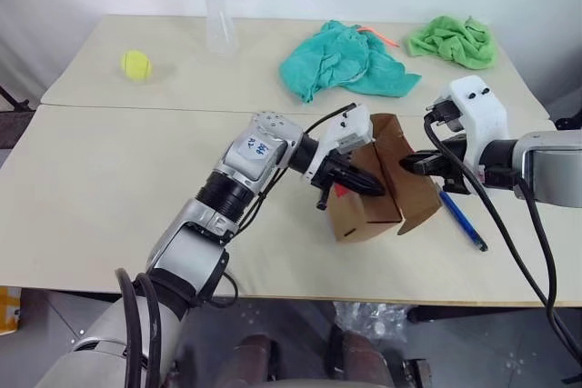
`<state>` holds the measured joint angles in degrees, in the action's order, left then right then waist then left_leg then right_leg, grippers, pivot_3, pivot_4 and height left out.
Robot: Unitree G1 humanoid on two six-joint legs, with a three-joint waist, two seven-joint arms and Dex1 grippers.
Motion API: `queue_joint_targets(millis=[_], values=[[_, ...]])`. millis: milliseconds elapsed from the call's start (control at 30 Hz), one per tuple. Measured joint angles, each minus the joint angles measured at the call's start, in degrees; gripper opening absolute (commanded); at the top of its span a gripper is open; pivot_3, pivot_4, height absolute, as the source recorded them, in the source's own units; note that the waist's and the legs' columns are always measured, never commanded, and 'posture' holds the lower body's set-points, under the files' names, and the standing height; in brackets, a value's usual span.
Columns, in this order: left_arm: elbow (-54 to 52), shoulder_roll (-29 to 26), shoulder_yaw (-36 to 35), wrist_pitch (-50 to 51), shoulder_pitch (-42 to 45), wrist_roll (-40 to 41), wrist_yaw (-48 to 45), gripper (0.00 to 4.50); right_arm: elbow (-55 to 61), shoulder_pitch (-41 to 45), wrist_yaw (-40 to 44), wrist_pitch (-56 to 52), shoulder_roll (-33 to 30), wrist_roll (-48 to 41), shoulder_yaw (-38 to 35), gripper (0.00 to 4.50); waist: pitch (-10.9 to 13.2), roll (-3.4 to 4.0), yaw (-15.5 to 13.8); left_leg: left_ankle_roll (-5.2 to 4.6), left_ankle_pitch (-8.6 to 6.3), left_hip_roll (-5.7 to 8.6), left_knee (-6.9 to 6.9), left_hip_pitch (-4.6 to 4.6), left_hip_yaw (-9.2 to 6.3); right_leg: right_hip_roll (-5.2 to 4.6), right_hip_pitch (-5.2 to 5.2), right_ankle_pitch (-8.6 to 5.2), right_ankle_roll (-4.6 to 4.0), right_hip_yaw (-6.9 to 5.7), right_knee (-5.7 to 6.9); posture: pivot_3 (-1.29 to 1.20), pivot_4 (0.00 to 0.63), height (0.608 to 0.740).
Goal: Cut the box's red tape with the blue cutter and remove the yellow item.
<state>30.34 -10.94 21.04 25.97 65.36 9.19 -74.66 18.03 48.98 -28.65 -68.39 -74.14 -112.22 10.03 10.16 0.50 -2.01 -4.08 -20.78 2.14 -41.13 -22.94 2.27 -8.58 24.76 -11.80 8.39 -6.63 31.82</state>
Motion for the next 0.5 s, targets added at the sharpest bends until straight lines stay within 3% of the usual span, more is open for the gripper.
queue_joint_targets(millis=[300, 500], values=[[-0.9, -5.8, -0.3, -1.1, -1.1, -0.6, -0.5, 0.0, 2.3, -12.8, 4.9, 3.3, -9.1, 0.1, -7.0, 0.03, 0.0, 0.01, -0.8, 0.0, 0.0, -0.02, -0.12, 0.0, -0.01, 0.0, -0.06, 0.0, 0.0, -0.02, 0.03, 0.0, 0.15, 0.74], [-5.0, -10.7, -0.5, 0.1, -4.5, -1.6, -0.1, 0.0, 2.5, -24.8, 5.8, 4.7, -10.9, 0.1, -12.8, 0.03, 0.0, 0.03, -1.1, -0.01, 0.0, -0.03, -0.2, 0.19, -0.02, -0.03, -0.27, 0.04, -0.04, 0.04, 0.06, 0.0, 0.15, 0.74]])
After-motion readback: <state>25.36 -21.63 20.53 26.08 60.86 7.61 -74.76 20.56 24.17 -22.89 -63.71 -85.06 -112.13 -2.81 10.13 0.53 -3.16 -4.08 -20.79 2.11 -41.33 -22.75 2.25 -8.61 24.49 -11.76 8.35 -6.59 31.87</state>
